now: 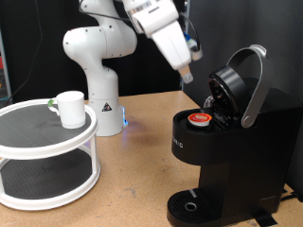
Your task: Make a cup of coffee with the keurig machine
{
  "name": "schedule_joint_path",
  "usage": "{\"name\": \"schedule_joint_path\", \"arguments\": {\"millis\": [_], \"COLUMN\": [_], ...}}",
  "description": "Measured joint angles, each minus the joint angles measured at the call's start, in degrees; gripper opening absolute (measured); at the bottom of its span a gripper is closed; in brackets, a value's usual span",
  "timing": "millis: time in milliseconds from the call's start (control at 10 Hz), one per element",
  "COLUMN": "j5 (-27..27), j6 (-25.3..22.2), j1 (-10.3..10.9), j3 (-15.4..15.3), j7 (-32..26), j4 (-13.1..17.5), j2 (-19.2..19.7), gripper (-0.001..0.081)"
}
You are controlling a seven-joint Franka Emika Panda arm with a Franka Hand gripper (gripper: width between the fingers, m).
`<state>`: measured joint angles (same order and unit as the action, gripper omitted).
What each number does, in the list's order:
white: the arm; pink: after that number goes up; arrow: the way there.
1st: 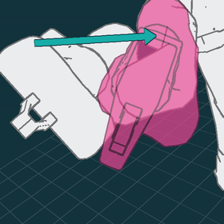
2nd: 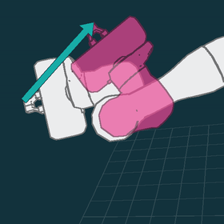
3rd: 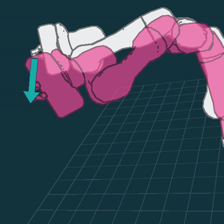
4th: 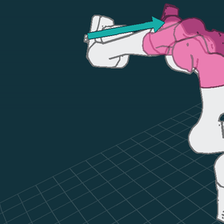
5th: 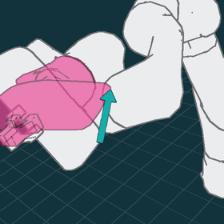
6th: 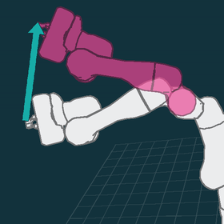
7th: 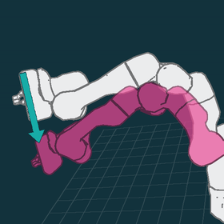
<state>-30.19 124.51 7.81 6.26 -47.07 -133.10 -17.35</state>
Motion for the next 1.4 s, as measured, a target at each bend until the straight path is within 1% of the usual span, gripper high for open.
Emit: {"name": "schedule_joint_path", "arguments": {"millis": [300, 400, 500, 600, 800, 1000, 1200, 1400], "j5": [1.07, 1.37, 1.33, 1.18, 0.05, -2.14, -4.95, -5.49], "j6": [-5.50, -6.89, -6.73, -6.77, -8.50, -11.04, -11.00, -10.43], "j1": [-0.23, -0.36, -0.36, -0.35, -0.20, 0.28, 0.65, 0.86], "j3": [0.48, 0.67, 0.65, 0.69, 0.89, 0.72, -0.33, -2.07], "j7": [0.69, 0.69, 0.69, -0.71, -4.28, -5.58, -3.14, 0.11], "j4": [5.00, 5.71, 5.57, 5.36, 5.49, 7.17, 8.74, 9.84], "j2": [-0.29, -0.13, -0.11, -0.11, -0.08, 0.32, 0.86, 1.18], "gripper": [0.0801, 0.0801, 0.0801, 0.0801, 0.0801, 0.0801, 0.0801, 0.0801]}}
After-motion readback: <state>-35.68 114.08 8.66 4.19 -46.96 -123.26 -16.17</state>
